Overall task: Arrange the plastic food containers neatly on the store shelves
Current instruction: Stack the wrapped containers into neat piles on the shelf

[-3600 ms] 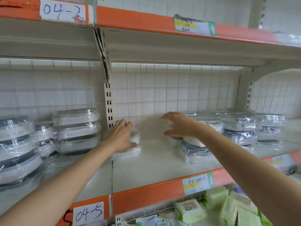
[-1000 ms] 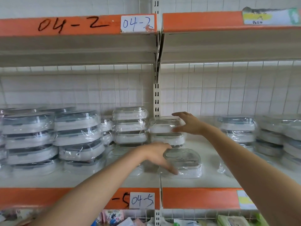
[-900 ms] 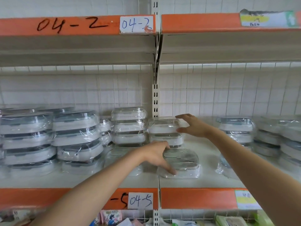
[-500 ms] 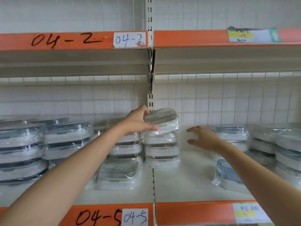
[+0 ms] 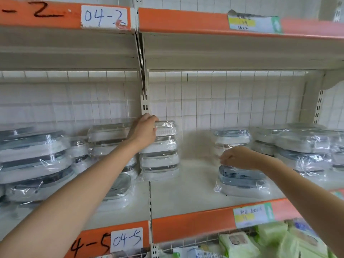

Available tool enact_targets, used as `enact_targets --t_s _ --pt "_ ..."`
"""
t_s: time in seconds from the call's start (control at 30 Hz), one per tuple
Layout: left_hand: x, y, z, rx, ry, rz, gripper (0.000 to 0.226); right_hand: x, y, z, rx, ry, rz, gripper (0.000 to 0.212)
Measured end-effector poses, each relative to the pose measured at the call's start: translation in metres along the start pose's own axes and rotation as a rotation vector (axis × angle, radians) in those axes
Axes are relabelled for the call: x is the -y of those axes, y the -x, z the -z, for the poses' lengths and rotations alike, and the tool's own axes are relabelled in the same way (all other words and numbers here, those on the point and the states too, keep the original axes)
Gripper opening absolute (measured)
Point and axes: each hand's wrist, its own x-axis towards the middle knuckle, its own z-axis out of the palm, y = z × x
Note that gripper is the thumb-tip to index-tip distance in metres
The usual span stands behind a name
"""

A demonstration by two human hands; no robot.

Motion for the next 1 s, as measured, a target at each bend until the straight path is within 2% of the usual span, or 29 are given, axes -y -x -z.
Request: enact_targets --t_s 0.1,0.17,0.27,0.37,0.47,0.53,0.57,0.63,0.73,0.87,0.93,1.0 --pt "-0.018 0.014 -0.009 -0.136 -0.06 -0.15 0.041 -0.012 0.019 0.002 0.099 -0.011 -0.081 0.059" --pt "-0.028 0.022 -0.014 -0.136 -0.025 -0.231 0.036 -0.013 0.03 0.003 0.188 -0.021 -0.091 0.077" --pt "-0.038 0.034 -0.022 -0.009 0.083 -0.314 0.026 -0.005 0.04 0.003 0.257 -0.038 -0.055 0.09" --pt "-0.045 0.046 -0.029 0.116 0.16 -0.318 0.022 0.017 0.043 -0.003 0.228 -0.065 0.029 0.086" --pt "-0.061 0.058 -0.032 0.349 0.318 -0.264 0.04 0.037 0.037 -0.008 0.207 -0.217 0.104 0.077" --pt "-0.07 0.065 -0.035 0.564 0.36 -0.211 0.066 0.042 0.032 -0.003 0.137 -0.396 0.089 0.066" --pt "-0.073 0.069 -0.038 0.645 0.353 -0.197 0.08 0.04 0.028 0.0 0.047 -0.412 0.081 0.061" --pt "-0.075 0.074 -0.044 0.74 0.278 -0.225 0.097 0.031 0.016 0.007 -0.159 -0.275 0.064 0.055" --pt "-0.074 0.076 -0.052 0.723 0.168 -0.28 0.095 0.014 -0.004 0.014 -0.325 -0.013 0.0 0.062" --pt "-0.073 0.071 -0.061 0.649 0.242 -0.234 0.086 -0.013 -0.029 0.016 -0.283 0.135 -0.166 0.083" --pt "-0.072 0.07 -0.063 0.637 0.28 -0.206 0.084 -0.024 -0.036 0.01 -0.262 0.204 -0.213 0.084" --pt "-0.07 0.071 -0.065 0.632 0.287 -0.194 0.086 -0.031 -0.042 0.002 -0.359 0.272 -0.222 0.078"
